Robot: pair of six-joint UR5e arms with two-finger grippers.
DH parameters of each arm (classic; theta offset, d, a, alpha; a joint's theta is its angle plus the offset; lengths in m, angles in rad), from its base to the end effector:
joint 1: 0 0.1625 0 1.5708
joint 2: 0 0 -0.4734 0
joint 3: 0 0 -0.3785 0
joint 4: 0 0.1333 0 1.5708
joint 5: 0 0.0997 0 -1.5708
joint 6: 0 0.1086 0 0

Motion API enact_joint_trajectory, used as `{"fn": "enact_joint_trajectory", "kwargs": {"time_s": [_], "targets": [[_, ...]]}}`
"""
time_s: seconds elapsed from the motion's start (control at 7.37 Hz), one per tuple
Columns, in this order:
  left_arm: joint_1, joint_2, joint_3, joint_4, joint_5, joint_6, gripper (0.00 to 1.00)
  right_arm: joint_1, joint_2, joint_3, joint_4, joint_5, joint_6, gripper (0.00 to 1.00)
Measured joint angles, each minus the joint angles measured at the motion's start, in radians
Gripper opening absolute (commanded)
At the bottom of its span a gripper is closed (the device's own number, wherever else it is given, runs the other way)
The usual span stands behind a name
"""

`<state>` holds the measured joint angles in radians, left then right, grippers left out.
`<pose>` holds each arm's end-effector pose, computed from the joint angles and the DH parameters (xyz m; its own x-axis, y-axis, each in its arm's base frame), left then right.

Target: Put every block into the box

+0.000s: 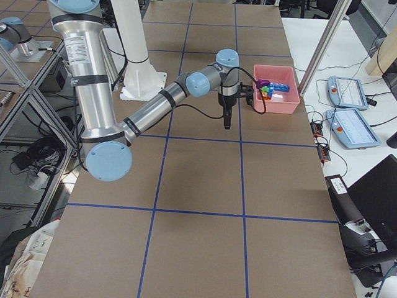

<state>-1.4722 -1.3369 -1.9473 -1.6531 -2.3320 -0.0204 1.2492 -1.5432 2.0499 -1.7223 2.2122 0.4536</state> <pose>-0.0207 -0.3836 0.6236 0.7072 0.2045 -0.6768 -0.0816 0.9745 0.2093 -0.0830 -0.4654 0.4989 0.7541 -0.0153 0.6566 -0.0379 0.9970 0.0668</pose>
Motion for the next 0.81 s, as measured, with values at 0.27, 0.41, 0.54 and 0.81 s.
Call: {"fn": "enact_joint_trajectory", "kwargs": {"time_s": [0.27, 0.41, 0.54, 0.81], "targets": [[0.001, 0.005, 0.003, 0.018, -0.002, -0.001, 1.0, 0.174, -0.139, -0.053, -0.004, 0.061, -0.308, 1.0], [-0.001, 0.009, 0.004, 0.023, -0.002, -0.002, 1.0, 0.237, -0.192, -0.086, -0.004, 0.085, -0.437, 1.0], [-0.001, 0.017, 0.007, 0.025, -0.003, -0.002, 1.0, 0.281, -0.237, -0.116, -0.002, 0.099, -0.532, 1.0], [-0.003, 0.033, 0.009, 0.026, -0.007, -0.009, 1.0, 0.312, -0.273, -0.152, 0.001, 0.107, -0.595, 1.0]]}}
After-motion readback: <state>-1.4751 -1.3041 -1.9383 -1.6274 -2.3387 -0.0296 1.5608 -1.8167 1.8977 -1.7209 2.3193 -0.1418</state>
